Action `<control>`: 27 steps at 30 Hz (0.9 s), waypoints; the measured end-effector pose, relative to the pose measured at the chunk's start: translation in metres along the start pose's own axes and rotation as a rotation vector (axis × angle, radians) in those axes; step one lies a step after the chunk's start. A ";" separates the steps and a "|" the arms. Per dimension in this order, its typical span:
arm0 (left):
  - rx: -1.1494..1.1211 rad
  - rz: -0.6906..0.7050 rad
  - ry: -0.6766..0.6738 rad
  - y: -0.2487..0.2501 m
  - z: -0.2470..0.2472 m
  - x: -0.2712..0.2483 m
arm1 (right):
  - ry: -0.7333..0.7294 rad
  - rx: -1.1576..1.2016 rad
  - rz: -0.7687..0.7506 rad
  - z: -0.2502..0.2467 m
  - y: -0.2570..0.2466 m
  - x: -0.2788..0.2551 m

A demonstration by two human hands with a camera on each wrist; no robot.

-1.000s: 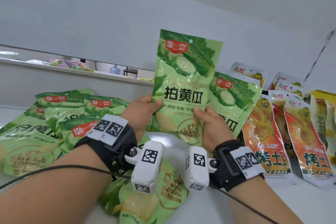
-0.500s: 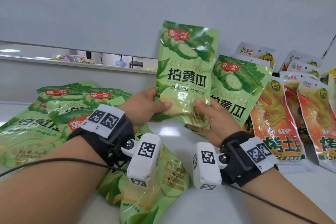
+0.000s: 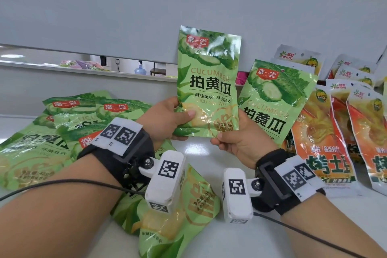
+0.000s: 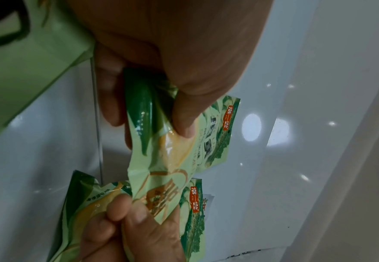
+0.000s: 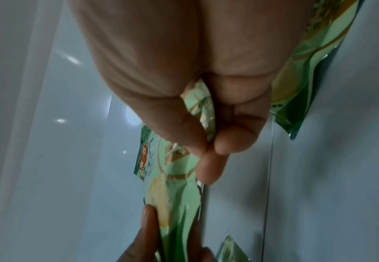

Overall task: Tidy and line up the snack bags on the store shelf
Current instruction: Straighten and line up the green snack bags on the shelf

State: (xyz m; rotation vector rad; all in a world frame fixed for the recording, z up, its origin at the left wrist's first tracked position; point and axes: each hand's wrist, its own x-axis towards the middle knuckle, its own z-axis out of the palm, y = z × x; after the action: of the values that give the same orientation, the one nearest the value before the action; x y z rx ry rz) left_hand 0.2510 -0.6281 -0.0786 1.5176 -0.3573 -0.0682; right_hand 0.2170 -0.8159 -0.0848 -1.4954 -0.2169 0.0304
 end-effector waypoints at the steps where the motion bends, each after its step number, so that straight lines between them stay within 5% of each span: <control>1: -0.002 0.002 0.001 0.000 0.000 0.000 | 0.004 -0.014 -0.002 0.000 0.000 0.000; 9: -0.026 0.014 0.027 0.000 -0.001 0.000 | 0.057 -0.064 -0.004 0.000 0.001 0.002; 16: -0.049 0.057 0.113 0.002 -0.006 0.003 | 0.337 -0.072 -0.078 -0.003 0.000 0.004; 21: -0.031 0.062 -0.055 0.005 -0.001 -0.003 | 0.088 -0.045 -0.035 0.017 0.003 -0.001; 24: -0.018 0.043 -0.180 0.007 0.000 -0.006 | 0.056 0.018 -0.054 0.018 0.005 -0.001; 27: -0.069 0.055 -0.075 0.008 0.003 -0.004 | 0.140 0.065 -0.089 0.016 0.004 0.000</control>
State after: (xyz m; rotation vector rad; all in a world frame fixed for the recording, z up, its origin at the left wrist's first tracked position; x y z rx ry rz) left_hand 0.2448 -0.6292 -0.0718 1.4390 -0.4523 -0.0931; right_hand 0.2147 -0.7998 -0.0873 -1.4155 -0.1673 -0.1368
